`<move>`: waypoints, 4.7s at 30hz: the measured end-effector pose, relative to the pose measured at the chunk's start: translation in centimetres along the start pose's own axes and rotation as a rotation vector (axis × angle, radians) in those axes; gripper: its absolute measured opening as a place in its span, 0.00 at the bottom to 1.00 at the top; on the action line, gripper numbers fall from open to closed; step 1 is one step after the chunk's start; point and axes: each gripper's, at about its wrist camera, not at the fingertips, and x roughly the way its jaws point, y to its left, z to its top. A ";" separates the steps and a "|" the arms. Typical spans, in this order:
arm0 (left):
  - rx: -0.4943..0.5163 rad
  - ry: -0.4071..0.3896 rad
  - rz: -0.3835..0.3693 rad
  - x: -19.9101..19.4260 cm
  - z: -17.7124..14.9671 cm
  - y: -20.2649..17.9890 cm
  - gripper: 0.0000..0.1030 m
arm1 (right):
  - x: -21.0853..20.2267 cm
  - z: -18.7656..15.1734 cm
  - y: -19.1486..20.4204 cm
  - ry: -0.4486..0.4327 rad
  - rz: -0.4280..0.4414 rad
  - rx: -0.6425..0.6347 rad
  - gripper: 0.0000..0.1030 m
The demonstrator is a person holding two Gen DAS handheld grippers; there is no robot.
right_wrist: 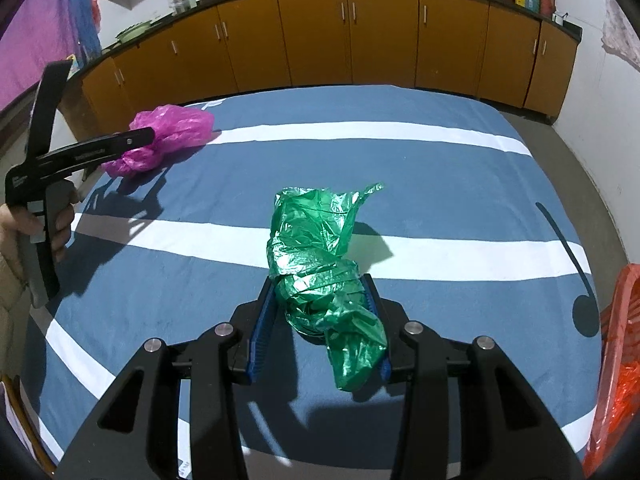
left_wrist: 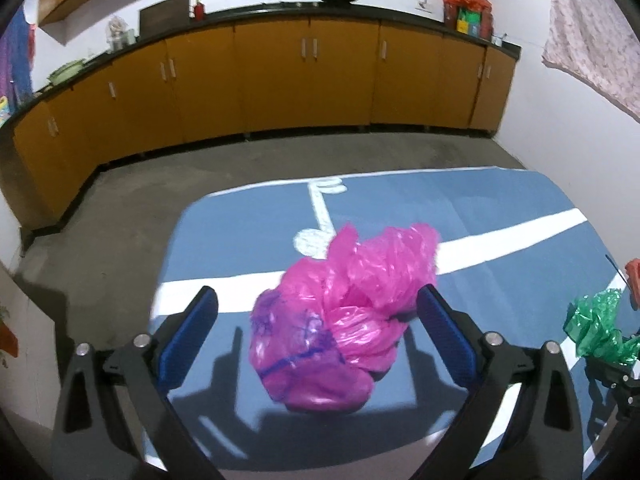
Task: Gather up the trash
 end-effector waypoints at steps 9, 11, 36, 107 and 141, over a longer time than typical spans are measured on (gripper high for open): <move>0.027 0.018 -0.008 0.3 -0.7 -1.9 0.55 | -0.3 0.4 -0.5 -0.003 -0.017 0.018 0.41; 0.019 0.011 -0.011 -0.2 -0.7 -2.4 0.55 | -0.7 0.3 -0.6 -0.012 -0.024 0.029 0.41; 0.077 -0.149 -0.011 -17.2 -3.8 -21.7 0.55 | -17.1 -5.6 -9.0 -0.278 -0.317 0.232 0.40; 0.272 0.065 -0.426 -11.4 -7.6 -47.4 0.68 | -22.2 -10.3 -23.4 -0.345 -0.466 0.500 0.65; 0.083 -0.275 -0.054 -29.9 -16.8 -27.1 0.96 | -28.2 -18.0 -6.3 -0.481 -0.663 0.281 0.98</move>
